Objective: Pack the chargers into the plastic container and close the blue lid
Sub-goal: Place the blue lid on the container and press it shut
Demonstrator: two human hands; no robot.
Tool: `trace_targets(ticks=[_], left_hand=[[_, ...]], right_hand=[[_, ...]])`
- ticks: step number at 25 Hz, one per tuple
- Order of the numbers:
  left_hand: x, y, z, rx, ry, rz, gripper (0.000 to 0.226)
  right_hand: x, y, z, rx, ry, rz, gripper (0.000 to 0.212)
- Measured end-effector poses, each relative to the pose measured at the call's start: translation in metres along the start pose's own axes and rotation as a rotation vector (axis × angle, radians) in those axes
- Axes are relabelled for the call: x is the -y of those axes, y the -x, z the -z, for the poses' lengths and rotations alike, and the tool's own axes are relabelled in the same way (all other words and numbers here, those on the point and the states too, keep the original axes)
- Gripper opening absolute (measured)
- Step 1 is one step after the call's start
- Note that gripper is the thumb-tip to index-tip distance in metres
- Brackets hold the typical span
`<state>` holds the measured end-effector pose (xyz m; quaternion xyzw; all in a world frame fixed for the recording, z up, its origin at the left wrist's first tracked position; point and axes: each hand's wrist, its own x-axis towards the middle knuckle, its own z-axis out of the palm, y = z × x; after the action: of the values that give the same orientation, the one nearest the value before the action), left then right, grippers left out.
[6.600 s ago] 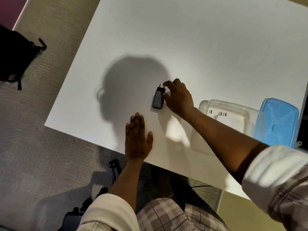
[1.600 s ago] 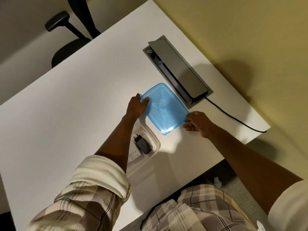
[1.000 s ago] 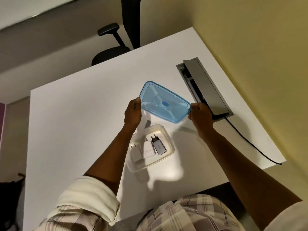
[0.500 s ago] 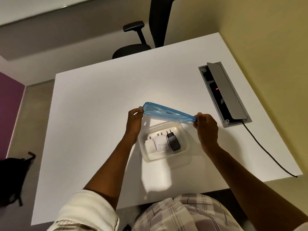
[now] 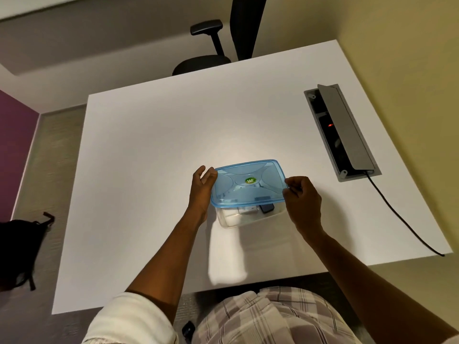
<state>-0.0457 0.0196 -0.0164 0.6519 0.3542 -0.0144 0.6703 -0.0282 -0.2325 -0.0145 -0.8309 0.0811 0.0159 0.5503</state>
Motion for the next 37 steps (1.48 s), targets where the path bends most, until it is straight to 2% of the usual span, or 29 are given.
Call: trace_targets(ticks=[10,17,30,37], left_hand=[[0.032,0.022,-0.011,-0.026,0.041,-0.023,0.065],[0.041,0.027,-0.014,-0.074,-0.097,-0.048,0.076],[0.047,0.031,-0.032,-0.216,-0.289,-0.084,0.071],[0.048,0.037,-0.04,-0.21,-0.478,-0.145,0.066]], right_hand=[[-0.025,0.014,0.001,0.154,0.232,0.148,0.031],[-0.03,0.016,-0.001,0.206,0.299,0.262,0.033],[-0.033,0.005,-0.002,0.259,0.376,0.244,0.032],[-0.033,-0.002,-0.005,0.258,0.401,0.231,0.035]])
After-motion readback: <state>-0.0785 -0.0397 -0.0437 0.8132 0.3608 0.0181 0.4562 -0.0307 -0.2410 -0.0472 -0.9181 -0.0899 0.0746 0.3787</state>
